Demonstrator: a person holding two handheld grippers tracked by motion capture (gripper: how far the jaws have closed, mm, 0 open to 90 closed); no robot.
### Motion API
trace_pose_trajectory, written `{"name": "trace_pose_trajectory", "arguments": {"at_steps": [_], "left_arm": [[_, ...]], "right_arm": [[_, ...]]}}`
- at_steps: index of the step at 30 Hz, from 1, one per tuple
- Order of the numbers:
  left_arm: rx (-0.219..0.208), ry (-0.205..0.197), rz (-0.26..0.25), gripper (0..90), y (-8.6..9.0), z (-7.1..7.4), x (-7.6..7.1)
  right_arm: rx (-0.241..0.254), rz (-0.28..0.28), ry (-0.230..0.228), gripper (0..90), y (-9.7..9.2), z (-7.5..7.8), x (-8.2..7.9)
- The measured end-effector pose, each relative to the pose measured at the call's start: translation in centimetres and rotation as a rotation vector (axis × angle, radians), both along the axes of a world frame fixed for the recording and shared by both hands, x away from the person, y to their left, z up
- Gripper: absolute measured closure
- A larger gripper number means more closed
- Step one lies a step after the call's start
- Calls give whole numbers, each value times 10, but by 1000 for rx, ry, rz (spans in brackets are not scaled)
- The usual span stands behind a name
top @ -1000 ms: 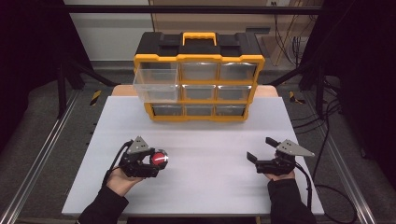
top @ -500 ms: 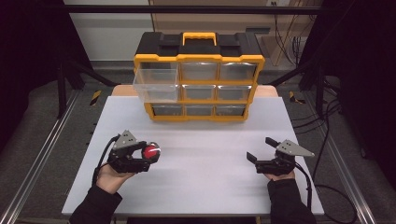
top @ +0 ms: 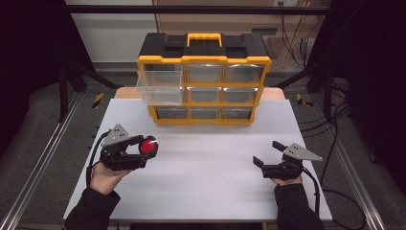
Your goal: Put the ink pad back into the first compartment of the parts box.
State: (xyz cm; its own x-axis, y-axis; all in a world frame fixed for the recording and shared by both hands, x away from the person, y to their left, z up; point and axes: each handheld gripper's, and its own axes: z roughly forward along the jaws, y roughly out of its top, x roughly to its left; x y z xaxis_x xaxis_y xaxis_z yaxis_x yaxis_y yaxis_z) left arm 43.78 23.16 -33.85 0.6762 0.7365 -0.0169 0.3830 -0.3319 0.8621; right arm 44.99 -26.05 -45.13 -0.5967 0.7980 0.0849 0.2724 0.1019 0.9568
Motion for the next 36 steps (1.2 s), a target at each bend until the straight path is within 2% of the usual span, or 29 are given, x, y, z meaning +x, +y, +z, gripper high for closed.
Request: {"name": "trace_pose_trajectory", "arguments": {"at_steps": [9,14,21,25,36], "left_arm": [[-36,-52,5,291,-1,28,4],[-38,-78,0,291,-5,43,5],[-51,-102,0,291,-8,60,9],[-79,-112,1,291,-9,70,11],[-101,-153,10,291,-11,103,17]], "right_arm": [[1,2,0,0,0,0,0],[4,1,0,0,0,1,0],[6,2,0,0,-1,1,0],[5,2,1,0,-1,1,0],[5,2,-1,0,-1,1,0]]}}
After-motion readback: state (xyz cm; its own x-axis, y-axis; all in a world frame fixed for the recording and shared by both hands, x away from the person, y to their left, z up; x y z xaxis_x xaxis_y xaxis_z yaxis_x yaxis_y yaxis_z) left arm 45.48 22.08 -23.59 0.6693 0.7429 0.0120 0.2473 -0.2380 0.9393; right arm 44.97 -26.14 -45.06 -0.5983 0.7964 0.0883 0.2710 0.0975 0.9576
